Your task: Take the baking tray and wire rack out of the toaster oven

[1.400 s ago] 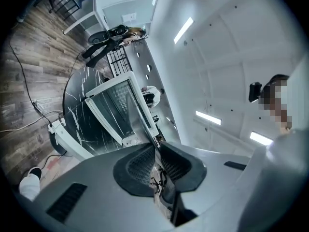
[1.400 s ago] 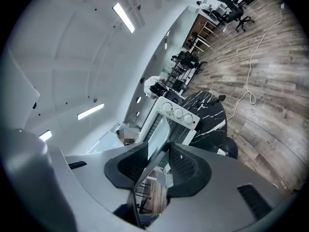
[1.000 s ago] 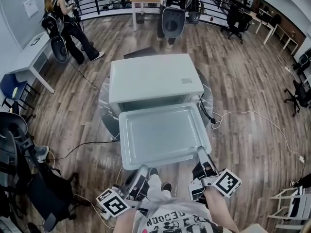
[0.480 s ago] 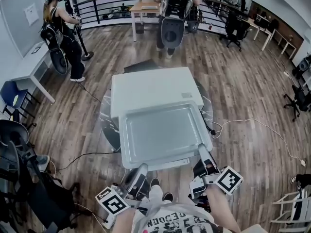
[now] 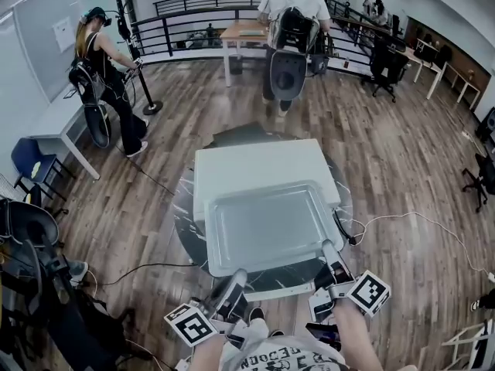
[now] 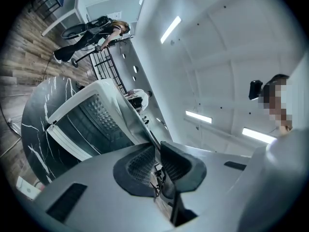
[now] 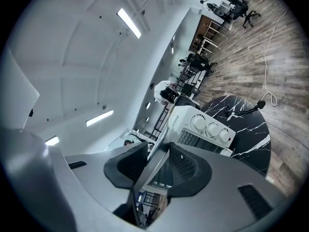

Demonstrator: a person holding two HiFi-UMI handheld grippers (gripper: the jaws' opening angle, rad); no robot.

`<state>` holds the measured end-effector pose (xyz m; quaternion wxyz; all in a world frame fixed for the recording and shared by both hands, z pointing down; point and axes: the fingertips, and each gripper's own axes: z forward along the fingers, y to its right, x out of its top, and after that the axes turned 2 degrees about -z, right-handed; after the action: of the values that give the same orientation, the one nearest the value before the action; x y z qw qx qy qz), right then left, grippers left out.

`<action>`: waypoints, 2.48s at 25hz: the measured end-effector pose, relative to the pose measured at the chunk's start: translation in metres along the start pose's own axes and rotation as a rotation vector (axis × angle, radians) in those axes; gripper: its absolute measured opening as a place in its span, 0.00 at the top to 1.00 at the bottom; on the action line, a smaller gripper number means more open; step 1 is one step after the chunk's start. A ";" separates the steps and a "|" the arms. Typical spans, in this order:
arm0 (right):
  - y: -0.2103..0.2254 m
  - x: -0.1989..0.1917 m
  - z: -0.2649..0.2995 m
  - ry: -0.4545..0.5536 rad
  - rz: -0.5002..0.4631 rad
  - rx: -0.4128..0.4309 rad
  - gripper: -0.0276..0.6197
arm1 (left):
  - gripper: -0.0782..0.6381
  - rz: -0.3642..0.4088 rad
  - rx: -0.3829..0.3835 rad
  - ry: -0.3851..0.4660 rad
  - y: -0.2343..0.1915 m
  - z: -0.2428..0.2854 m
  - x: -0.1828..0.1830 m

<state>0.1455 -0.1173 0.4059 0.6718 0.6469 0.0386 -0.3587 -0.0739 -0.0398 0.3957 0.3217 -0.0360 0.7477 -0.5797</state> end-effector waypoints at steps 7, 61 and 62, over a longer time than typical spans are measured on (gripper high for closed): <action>0.005 0.003 0.025 -0.011 0.025 -0.022 0.76 | 0.84 -0.012 0.021 -0.019 -0.015 0.019 0.014; 0.014 0.004 0.131 -0.055 0.017 -0.037 0.77 | 0.81 -0.090 0.198 -0.073 -0.101 0.100 0.083; 0.014 0.004 0.131 -0.059 0.014 -0.037 0.77 | 0.81 -0.088 0.203 -0.068 -0.101 0.100 0.082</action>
<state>0.1021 -0.2375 0.4370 0.6870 0.6240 0.0206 -0.3719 -0.1191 -0.1920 0.4371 0.3233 -0.0557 0.6714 -0.6646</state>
